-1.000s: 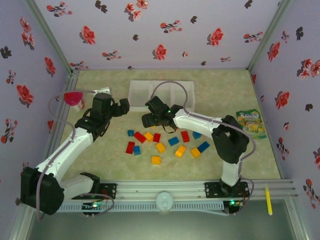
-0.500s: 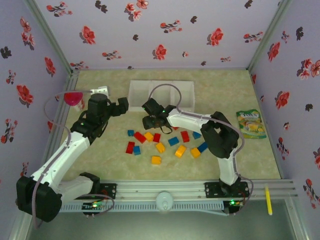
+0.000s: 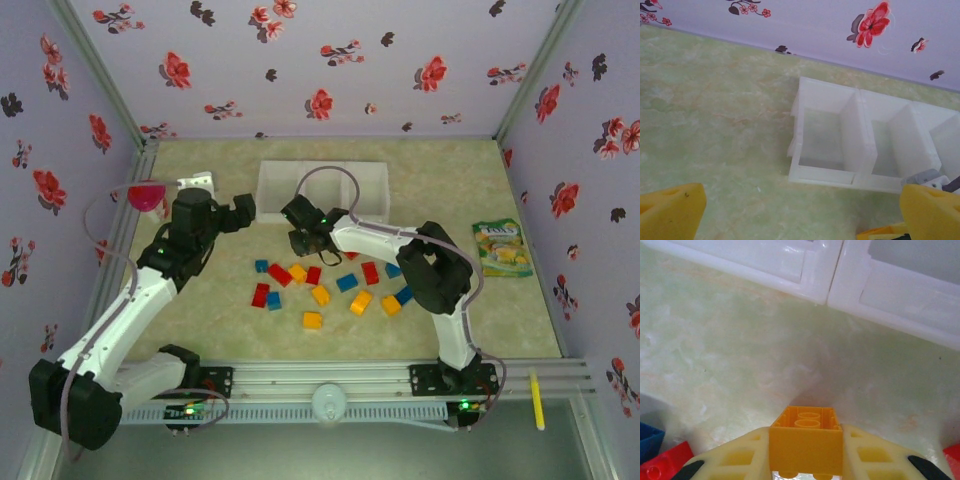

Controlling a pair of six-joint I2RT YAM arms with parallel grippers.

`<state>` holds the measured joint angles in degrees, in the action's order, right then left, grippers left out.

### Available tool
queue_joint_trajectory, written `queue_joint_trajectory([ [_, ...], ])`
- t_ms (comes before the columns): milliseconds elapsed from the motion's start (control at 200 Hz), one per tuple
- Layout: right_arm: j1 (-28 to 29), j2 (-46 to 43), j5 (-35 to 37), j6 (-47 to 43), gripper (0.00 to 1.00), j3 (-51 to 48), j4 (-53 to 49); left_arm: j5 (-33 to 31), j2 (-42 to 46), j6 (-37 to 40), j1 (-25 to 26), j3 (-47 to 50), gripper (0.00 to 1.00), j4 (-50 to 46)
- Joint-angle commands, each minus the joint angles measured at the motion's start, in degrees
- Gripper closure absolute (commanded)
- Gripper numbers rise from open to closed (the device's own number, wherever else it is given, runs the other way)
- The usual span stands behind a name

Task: Sort the legos into containers by color

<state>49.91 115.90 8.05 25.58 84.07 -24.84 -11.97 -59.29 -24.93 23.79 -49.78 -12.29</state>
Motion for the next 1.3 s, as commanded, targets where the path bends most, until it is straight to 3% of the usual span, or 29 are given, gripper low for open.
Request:
queue_joint_trajectory([
  [0,-0.55,-1.35,2.07,-1.10,0.75,1.29,-2.31,-0.06,1.34,1.19,0.43,-1.32,0.00,-2.08],
  [470,-12.19,-15.80,6.34,-8.80,0.77,2.63,-10.45,0.01,0.40,-0.12,0.79,-2.60,0.00,-4.60],
  [795,-22.71,-10.78,3.12,-12.43,0.73,8.31,-10.25,-0.69,-2.55,-7.62,1.42,-0.80,0.00,-6.70],
  [890,-24.36,-6.54,1.55,-13.26,0.67,11.93,-10.44,-0.89,-3.16,-9.46,1.61,-0.38,0.00,-7.86],
  [1085,-25.39,-2.02,-0.19,-13.64,0.42,16.94,-11.78,-0.99,-5.05,-10.37,2.74,-2.86,0.00,-14.41],
  [1290,-25.25,-7.02,0.29,-12.13,0.36,11.81,-9.63,-1.04,-5.33,-12.11,3.97,-2.44,0.01,-19.51],
])
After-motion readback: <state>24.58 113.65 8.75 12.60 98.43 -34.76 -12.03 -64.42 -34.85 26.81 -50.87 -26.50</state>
